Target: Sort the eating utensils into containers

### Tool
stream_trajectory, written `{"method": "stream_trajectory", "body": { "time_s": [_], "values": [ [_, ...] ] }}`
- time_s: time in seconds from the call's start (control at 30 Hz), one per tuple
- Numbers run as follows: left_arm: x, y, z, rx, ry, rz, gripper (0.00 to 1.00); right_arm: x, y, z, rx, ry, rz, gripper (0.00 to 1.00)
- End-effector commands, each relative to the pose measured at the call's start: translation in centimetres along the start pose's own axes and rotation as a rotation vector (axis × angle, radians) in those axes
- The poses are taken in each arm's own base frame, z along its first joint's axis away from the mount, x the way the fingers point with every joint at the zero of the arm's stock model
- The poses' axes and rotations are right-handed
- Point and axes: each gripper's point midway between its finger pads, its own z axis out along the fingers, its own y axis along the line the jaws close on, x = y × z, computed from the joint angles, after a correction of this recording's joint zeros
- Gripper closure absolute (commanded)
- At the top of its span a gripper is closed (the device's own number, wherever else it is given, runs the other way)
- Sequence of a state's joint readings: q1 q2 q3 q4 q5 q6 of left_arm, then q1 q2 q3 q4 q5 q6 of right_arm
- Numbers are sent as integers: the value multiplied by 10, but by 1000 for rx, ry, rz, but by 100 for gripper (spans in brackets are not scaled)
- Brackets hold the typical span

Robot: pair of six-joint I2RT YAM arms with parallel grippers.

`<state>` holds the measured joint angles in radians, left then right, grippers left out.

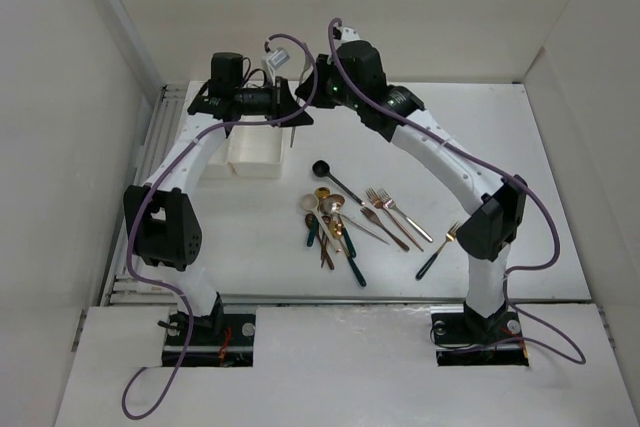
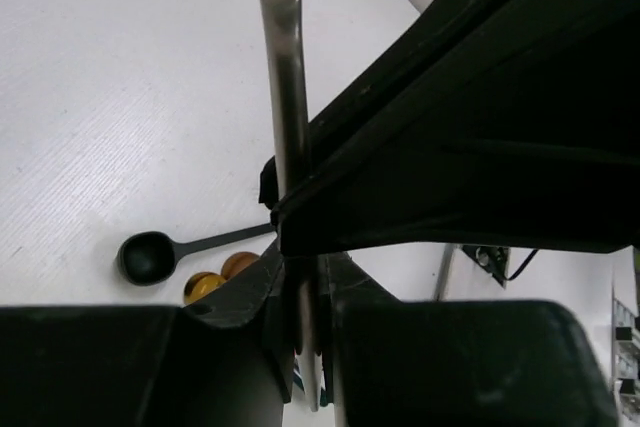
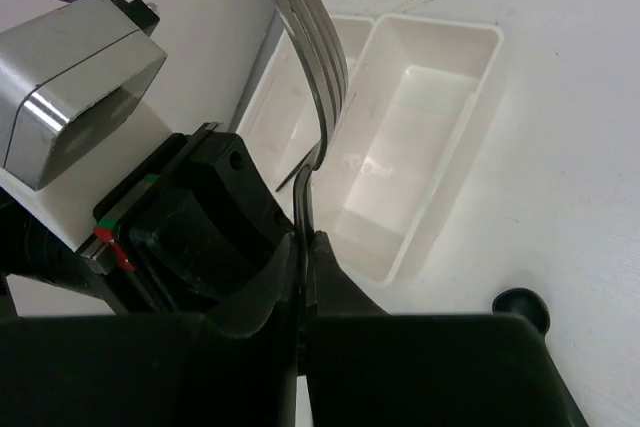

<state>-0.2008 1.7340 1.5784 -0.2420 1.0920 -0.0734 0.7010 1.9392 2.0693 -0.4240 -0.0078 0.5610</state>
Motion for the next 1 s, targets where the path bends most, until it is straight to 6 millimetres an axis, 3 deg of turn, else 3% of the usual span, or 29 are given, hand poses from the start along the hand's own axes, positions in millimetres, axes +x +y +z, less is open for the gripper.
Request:
{"method": "stream_trajectory", "body": {
  "time_s": [0.0,0.03,0.1,0.13,0.2,0.23,0.27,0.3,0.33,0.37,0.4,0.43,0.47,0.5,0.53,0.6,0.63,0.73,0.77,0.83,0.87,0.97],
  "values": [
    [-25,-12,-12,-2,-74,29,100,-11,23,-7,-86,-32,13,100],
    [-33,-5,-20,-29,-100,21,100,-8,19,-7,-88,-13,15,96],
    [-38,9,-28,-88,-123,14,100,-11,10,-7,-77,9,43,77],
    [-39,32,-37,-180,-137,-25,100,-13,2,-7,-67,16,48,56],
    [-48,60,-55,-321,-142,40,100,-25,-29,-16,-8,16,102,37],
    [-38,82,-63,-402,-102,22,100,-30,-42,-22,19,12,122,34],
    [-41,116,-87,-597,-103,48,100,-43,-66,-29,66,-19,149,28],
    [-43,134,-103,-705,-96,65,100,-30,-89,-32,126,7,164,25],
    [-44,149,-119,-797,-87,94,100,-41,-96,-51,147,-27,168,22],
    [-44,173,-147,-930,-95,93,100,-43,-109,-58,185,-41,176,12],
    [-42,185,-157,-980,-91,95,100,-31,-146,-68,301,-25,197,6],
    [-39,193,-167,-1023,-85,97,100,-33,-158,-83,351,-32,196,2],
    [-38,203,-175,-1062,-78,115,100,-28,-175,-91,405,-17,199,0],
    [-28,218,-187,-1125,-58,100,100,-26,-205,-101,489,-10,222,0],
    [-18,226,-188,-1146,-34,94,100,-5,-225,-115,567,60,247,0],
    [-3,250,-202,-1215,8,82,100,15,-260,-135,681,126,275,0],
    [8,257,-201,-1222,31,64,100,32,-288,-152,762,163,313,0],
    [31,279,-204,-1255,93,31,100,70,-324,-190,897,255,394,5],
    [38,285,-208,-1274,92,8,100,95,-340,-210,958,292,453,8],
    [45,290,-215,-1302,88,-8,100,120,-348,-230,1010,325,511,15],
    [48,292,-213,-1302,83,-19,98,149,-355,-245,1056,369,558,17],
    [60,294,-211,-1299,100,-32,82,176,-346,-259,1065,373,633,27]
  ]
}}
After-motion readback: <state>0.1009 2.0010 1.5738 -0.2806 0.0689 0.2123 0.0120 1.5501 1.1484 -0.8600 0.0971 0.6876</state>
